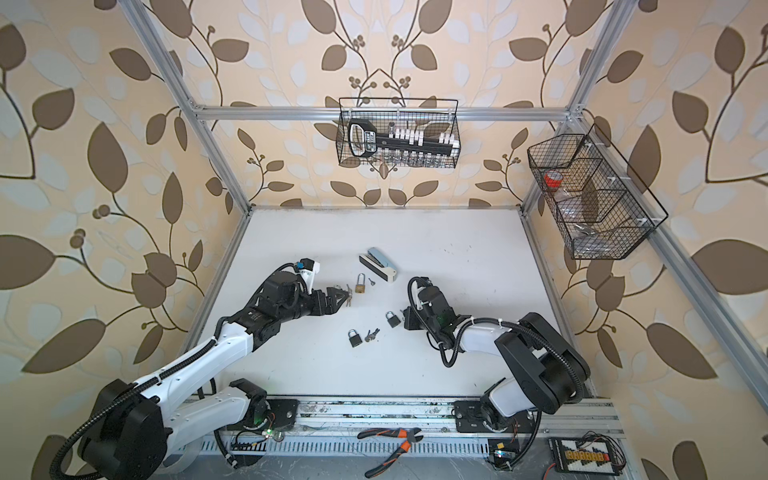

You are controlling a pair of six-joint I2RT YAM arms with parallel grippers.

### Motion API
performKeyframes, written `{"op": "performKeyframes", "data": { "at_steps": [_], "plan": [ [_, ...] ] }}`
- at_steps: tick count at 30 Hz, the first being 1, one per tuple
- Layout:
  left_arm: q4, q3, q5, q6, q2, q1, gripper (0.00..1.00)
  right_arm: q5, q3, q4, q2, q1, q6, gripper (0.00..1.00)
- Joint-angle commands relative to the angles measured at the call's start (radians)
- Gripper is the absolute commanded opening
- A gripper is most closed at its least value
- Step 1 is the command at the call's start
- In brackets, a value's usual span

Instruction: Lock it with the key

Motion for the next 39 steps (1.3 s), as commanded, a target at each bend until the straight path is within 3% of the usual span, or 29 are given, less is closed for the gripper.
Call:
{"op": "performKeyframes", "data": {
  "at_steps": [1, 8, 13, 15, 18, 21, 24, 30, 33, 39],
  "plan": [
    [-0.029, 0.046, -0.073, 0.029, -0.045, 0.006, 0.99, 0.007, 0.013, -0.019, -0.003, -0.005, 0.0, 0.19],
    [-0.076, 0.03, -0.256, 0.048, -0.177, 0.005, 0.99, 0.093, 0.028, -0.134, -0.198, -0.011, -0.023, 0.5],
    [-0.006, -0.063, -0.494, 0.087, -0.351, 0.005, 0.99, 0.3, -0.005, -0.152, -0.431, -0.021, -0.078, 0.87],
    [0.06, -0.124, -0.57, 0.136, -0.402, 0.005, 0.99, 0.377, -0.018, -0.158, -0.494, -0.031, -0.096, 0.93],
    [0.167, -0.196, -0.642, 0.242, -0.427, 0.005, 0.99, 0.59, -0.043, -0.133, -0.548, -0.04, -0.07, 0.93],
    [0.224, -0.225, -0.698, 0.321, -0.399, 0.006, 0.99, 0.692, -0.095, -0.058, -0.577, -0.074, -0.09, 0.87],
    [0.307, -0.262, -0.794, 0.374, -0.338, 0.006, 0.99, 0.642, -0.138, 0.054, -0.561, -0.162, -0.161, 0.99],
    [0.538, -0.335, -0.863, 0.471, -0.175, 0.035, 0.99, 0.668, -0.085, 0.104, -0.427, -0.287, -0.312, 1.0],
    [0.62, -0.362, -0.812, 0.447, -0.1, 0.103, 0.99, 0.718, -0.115, 0.223, -0.348, -0.309, -0.447, 0.99],
    [0.7, -0.353, -0.685, 0.39, 0.04, 0.234, 0.99, 0.652, -0.146, 0.357, -0.222, -0.386, -0.487, 1.0]
  ]
}}
